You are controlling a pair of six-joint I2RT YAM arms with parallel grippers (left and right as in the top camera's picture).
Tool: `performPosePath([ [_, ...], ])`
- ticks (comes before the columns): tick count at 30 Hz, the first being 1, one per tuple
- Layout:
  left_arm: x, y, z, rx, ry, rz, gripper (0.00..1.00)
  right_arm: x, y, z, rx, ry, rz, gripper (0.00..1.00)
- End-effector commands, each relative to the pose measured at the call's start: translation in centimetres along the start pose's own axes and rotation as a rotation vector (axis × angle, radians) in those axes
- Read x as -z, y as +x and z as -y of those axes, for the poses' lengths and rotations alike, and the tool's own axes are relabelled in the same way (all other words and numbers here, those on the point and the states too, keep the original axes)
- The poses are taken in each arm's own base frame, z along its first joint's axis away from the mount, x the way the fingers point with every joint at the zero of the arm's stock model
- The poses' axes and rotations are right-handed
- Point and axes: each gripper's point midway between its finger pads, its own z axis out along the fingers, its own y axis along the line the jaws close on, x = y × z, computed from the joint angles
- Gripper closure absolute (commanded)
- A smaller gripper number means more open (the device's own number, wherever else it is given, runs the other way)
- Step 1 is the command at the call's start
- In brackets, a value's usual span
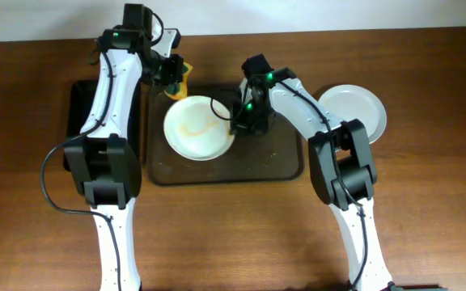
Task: Clean dirty plates on tray and stack at the side
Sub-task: 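Carry the third plate right with the right gripper onto the stack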
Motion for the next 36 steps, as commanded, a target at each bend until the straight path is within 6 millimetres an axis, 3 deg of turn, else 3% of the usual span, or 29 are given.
performPosePath([
  [1, 0.1, 0.2, -0.1, 0.022, -0.001, -0.013, 1.0, 7.3, -2.0, 3.5, 0.013, 0.341, 0.227, 0.96],
  [3, 0.0, 0.5, -0.2, 0.026, 0.0, -0.024, 1.0, 11.3, -2.1, 4.4, 0.013, 0.47, 0.317, 0.96],
  [4, 0.0, 0.7, -0.1, 0.029, 0.0, -0.032, 1.0, 15.9, -1.8, 4.7, 0.013, 0.574, 0.411, 0.96],
  [6, 0.0, 0.8, -0.2, 0.03, 0.0, -0.034, 1.0, 21.3, -0.7, 4.4, 0.015, 0.665, 0.517, 0.96],
  [9, 0.0, 0.9, -0.1, 0.031, 0.0, -0.039, 1.0, 25.3, 0.6, 3.6, 0.044, 0.829, 0.634, 0.96],
  [11, 0.0, 1.0, -0.2, 0.033, 0.0, -0.042, 1.0, 28.0, 2.0, 2.4, 0.038, 1.058, 0.787, 0.96],
  [12, 0.0, 1.0, -0.1, 0.033, 0.001, -0.045, 1.0, 28.7, 2.6, 1.4, 0.055, 1.12, 0.843, 0.96],
  [15, 0.0, 1.0, -0.3, 0.031, -0.015, -0.045, 1.0, 31.1, 5.4, -4.1, 0.158, 1.293, 1.104, 0.96],
  [18, 0.0, 1.2, -0.8, 0.032, -0.043, -0.053, 1.0, 31.8, 7.6, -8.2, 0.258, 1.343, 1.258, 0.96],
  [20, 0.0, 1.2, -0.8, 0.032, -0.043, -0.053, 1.0, 32.1, 8.2, -9.4, 0.288, 1.356, 1.303, 0.96],
  [27, 0.1, 1.2, -1.1, 0.036, -0.046, -0.051, 1.0, 31.8, 8.2, -9.3, 0.251, 1.309, 1.323, 0.96],
  [29, 0.3, 1.2, -1.2, 0.038, -0.053, -0.051, 1.0, 30.8, 7.3, -7.4, 0.175, 1.24, 1.252, 0.96],
  [30, 1.4, 0.9, -1.6, 0.046, -0.058, -0.037, 1.0, 29.9, 6.4, -5.1, 0.107, 1.191, 1.148, 0.96],
  [31, 2.8, 0.6, -1.9, 0.055, -0.064, -0.022, 1.0, 29.5, 5.6, -2.5, 0.023, 1.142, 1.05, 0.96],
  [33, 7.1, 0.2, -4.1, 0.093, -0.118, 0.029, 1.0, 29.6, 3.9, 4.6, -0.182, 1.033, 0.828, 0.96],
  [34, 8.1, 0.4, -5.2, 0.103, -0.167, 0.032, 1.0, 29.5, 3.6, 6.8, -0.227, 0.997, 0.754, 0.96],
  [36, 10.0, 1.8, -9.2, 0.162, -0.34, 0.0, 1.0, 30.7, 2.8, 13.2, -0.377, 0.879, 0.622, 0.96],
])
